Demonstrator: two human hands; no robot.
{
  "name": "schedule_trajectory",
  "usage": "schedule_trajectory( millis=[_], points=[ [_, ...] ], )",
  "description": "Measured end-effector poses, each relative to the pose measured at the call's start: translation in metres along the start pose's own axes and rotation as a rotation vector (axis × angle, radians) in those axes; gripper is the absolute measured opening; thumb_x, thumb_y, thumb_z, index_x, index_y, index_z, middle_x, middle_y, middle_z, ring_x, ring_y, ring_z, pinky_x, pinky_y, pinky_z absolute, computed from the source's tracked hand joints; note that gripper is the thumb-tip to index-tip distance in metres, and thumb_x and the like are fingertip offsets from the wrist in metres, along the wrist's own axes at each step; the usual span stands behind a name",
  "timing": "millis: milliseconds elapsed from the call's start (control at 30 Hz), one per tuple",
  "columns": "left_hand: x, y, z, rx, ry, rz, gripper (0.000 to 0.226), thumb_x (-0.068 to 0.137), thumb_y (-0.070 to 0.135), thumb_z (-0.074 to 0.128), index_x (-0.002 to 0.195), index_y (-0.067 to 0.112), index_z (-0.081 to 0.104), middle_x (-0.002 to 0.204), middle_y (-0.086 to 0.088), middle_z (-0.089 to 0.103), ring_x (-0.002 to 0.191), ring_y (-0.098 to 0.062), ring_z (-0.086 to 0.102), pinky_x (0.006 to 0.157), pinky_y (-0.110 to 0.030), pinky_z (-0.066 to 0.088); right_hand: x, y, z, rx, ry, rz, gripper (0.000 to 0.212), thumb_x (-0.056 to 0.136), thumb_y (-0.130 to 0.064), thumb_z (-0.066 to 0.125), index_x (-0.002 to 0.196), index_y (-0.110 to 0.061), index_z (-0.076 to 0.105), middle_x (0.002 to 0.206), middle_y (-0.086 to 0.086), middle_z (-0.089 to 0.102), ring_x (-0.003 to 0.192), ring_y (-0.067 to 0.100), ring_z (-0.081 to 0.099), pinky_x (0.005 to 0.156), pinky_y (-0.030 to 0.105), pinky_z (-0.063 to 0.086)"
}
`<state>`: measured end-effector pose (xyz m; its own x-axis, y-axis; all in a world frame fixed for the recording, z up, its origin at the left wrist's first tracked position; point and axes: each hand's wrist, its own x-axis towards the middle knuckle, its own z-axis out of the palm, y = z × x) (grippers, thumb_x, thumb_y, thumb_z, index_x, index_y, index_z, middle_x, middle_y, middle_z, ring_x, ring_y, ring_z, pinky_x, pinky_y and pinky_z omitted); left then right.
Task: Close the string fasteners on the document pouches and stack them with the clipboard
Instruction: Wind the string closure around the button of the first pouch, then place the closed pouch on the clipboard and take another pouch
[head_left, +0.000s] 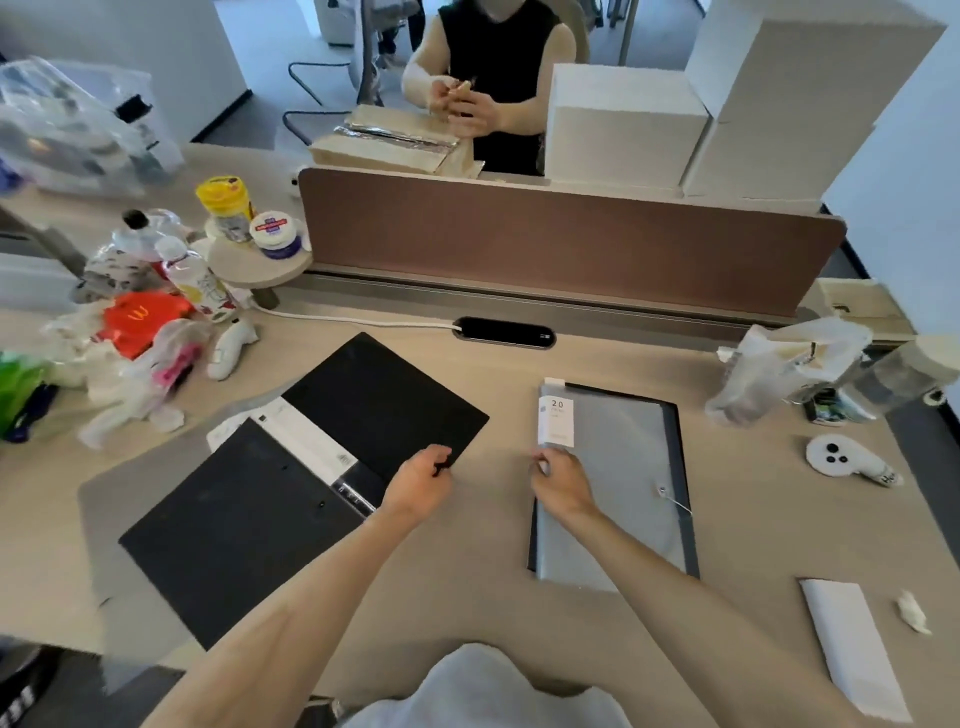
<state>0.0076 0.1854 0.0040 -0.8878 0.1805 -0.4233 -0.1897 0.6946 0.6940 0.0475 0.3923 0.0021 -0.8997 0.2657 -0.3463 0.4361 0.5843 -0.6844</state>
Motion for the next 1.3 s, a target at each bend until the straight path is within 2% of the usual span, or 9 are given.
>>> schedule_trajectory(
  millis=[167,367,533,633,800,933,1100,1200,1300],
  points=[
    [-0.017,-0.065,-0.051,0.049,0.068,-0.055,0.042,0.096,0.017,0.047,0.138,0.019,0.045,0.143,-0.004,0.047,0.128,-0.023,0.048,0.107,-0.038,0.042,-0.006,-0.051,0.061,-0.021,-0.184,0.046,0.025,0.093,-0.016,0.048,0.114,-0.014,0.062,0.12,0.006,0.062,0.108,0.02,0.057,0.089,0.024,0.042],
    [-0.044,-0.145,-0.097,0.314,-0.048,-0.088,0.058,0.095,0.03,0.048,0.148,0.028,0.025,0.162,0.0,0.002,0.149,-0.025,-0.004,0.118,-0.055,0.014,-0.002,-0.092,0.125,0.219,-0.148,0.339,0.054,0.086,-0.017,0.056,0.137,-0.006,0.041,0.137,0.012,0.05,0.124,0.031,0.051,0.107,0.038,0.04],
    [-0.051,-0.183,-0.12,0.363,-0.128,-0.064,0.06,0.096,0.032,0.046,0.15,0.031,0.02,0.162,0.005,0.002,0.149,-0.02,0.0,0.118,-0.051,0.022,0.003,-0.111,0.145,0.598,0.006,0.573,0.03,0.085,-0.012,0.061,0.108,0.006,0.057,0.091,0.02,0.065,0.063,0.021,0.06,0.056,0.03,0.05],
    [-0.051,-0.197,-0.131,0.407,-0.148,-0.011,0.059,0.096,0.03,0.046,0.15,0.03,0.022,0.162,0.006,0.007,0.149,-0.018,0.005,0.115,-0.045,0.03,0.005,-0.12,0.157,0.721,-0.03,0.604,0.024,0.088,-0.019,0.06,0.106,-0.004,0.059,0.105,0.011,0.065,0.076,0.017,0.059,0.062,0.028,0.048],
    [-0.047,-0.198,-0.142,0.449,-0.183,0.051,0.057,0.097,0.028,0.044,0.15,0.028,0.021,0.161,0.006,0.009,0.148,-0.018,0.007,0.115,-0.04,0.031,-0.002,-0.136,0.178,0.636,0.123,0.643,0.048,0.081,-0.017,0.06,0.124,-0.002,0.049,0.127,0.013,0.055,0.114,0.036,0.054,0.1,0.045,0.046],
    [-0.048,-0.203,-0.143,0.542,-0.252,0.108,0.057,0.097,0.028,0.044,0.15,0.028,0.022,0.162,0.005,0.007,0.149,-0.019,0.003,0.114,-0.042,0.033,-0.008,-0.143,0.18,0.7,0.11,0.691,0.049,0.079,-0.018,0.062,0.124,-0.005,0.047,0.12,0.015,0.052,0.1,0.028,0.054,0.091,0.039,0.052],
    [-0.053,-0.203,-0.137,0.553,-0.285,0.108,0.06,0.096,0.029,0.045,0.15,0.029,0.019,0.162,0.005,0.002,0.149,-0.019,-0.002,0.114,-0.043,0.032,-0.006,-0.131,0.16,0.719,0.096,0.696,0.04,0.083,-0.024,0.063,0.117,-0.006,0.054,0.087,0.01,0.05,0.068,0.016,0.046,0.056,0.024,0.043],
    [-0.058,-0.202,-0.137,0.524,-0.294,0.107,0.061,0.096,0.029,0.046,0.15,0.03,0.019,0.162,0.006,0.002,0.149,-0.018,-0.002,0.114,-0.041,0.033,-0.009,-0.131,0.152,0.739,0.03,0.662,0.036,0.087,-0.032,0.062,0.113,-0.01,0.052,0.08,0.009,0.048,0.066,0.017,0.046,0.06,0.026,0.044],
    [-0.065,-0.2,-0.136,0.498,-0.224,0.105,0.059,0.096,0.027,0.045,0.15,0.03,0.02,0.161,0.008,0.006,0.149,-0.018,0.006,0.113,-0.038,0.035,-0.015,-0.132,0.149,0.751,-0.029,0.638,0.037,0.09,-0.035,0.059,0.118,-0.012,0.05,0.103,0.012,0.057,0.092,0.025,0.058,0.084,0.033,0.052]
  ],
)
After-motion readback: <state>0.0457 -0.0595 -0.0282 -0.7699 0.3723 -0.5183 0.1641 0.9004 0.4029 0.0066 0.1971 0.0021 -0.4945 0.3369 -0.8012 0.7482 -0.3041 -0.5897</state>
